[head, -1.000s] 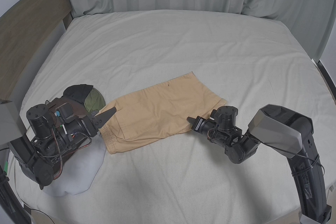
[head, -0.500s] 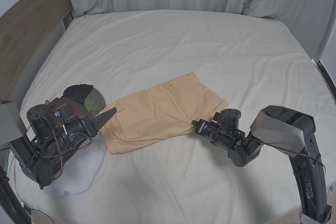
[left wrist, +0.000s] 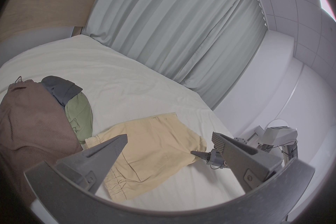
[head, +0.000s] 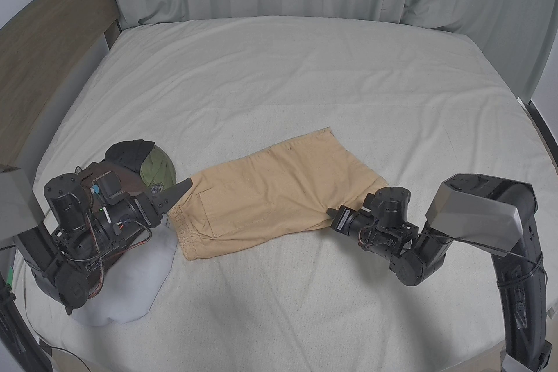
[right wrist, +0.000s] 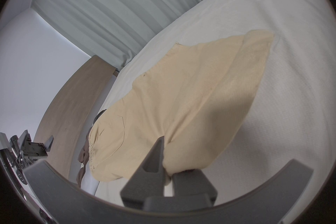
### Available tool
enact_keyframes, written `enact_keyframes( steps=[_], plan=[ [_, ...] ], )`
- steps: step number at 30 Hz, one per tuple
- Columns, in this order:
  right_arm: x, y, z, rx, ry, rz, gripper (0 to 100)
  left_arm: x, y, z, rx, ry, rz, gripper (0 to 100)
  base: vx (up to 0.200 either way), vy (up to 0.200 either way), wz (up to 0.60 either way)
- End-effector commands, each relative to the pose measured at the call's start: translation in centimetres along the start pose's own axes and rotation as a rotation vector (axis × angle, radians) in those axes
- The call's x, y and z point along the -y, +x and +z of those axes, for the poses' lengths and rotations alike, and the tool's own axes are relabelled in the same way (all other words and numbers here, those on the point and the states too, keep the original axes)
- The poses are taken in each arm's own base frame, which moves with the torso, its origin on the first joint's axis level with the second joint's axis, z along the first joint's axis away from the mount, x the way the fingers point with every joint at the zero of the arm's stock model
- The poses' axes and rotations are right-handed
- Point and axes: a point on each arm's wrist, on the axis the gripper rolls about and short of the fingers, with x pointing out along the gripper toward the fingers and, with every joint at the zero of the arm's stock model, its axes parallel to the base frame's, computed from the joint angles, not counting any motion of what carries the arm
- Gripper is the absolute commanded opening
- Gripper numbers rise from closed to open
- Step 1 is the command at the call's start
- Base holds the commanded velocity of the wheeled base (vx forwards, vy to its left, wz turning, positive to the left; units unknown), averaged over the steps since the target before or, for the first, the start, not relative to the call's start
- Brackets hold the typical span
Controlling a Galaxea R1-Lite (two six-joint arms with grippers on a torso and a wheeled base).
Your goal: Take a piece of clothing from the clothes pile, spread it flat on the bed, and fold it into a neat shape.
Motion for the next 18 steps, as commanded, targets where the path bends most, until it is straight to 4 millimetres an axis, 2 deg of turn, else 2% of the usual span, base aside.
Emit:
enact_keyframes(
  steps=[1, 8, 18],
  plan=[
    [-0.1, -1.1, 0.0, -0.002, 0.000, -0.024, 0, 0.0, 0.0, 0.0, 0.001, -0.003, 0.000, 100, 0.000, 0.000, 0.00],
    [-0.7, -2.8, -0.4, -0.031, -0.003, -0.045, 0, -0.1, -0.1, 0.0, 0.001, -0.002, 0.002, 100, 0.000, 0.000, 0.00],
    [-0.2, -6.0, -2.1, -0.091, -0.007, -0.118, 0, 0.0, -0.1, 0.1, 0.005, 0.000, 0.000, 100, 0.000, 0.000, 0.00]
  ],
)
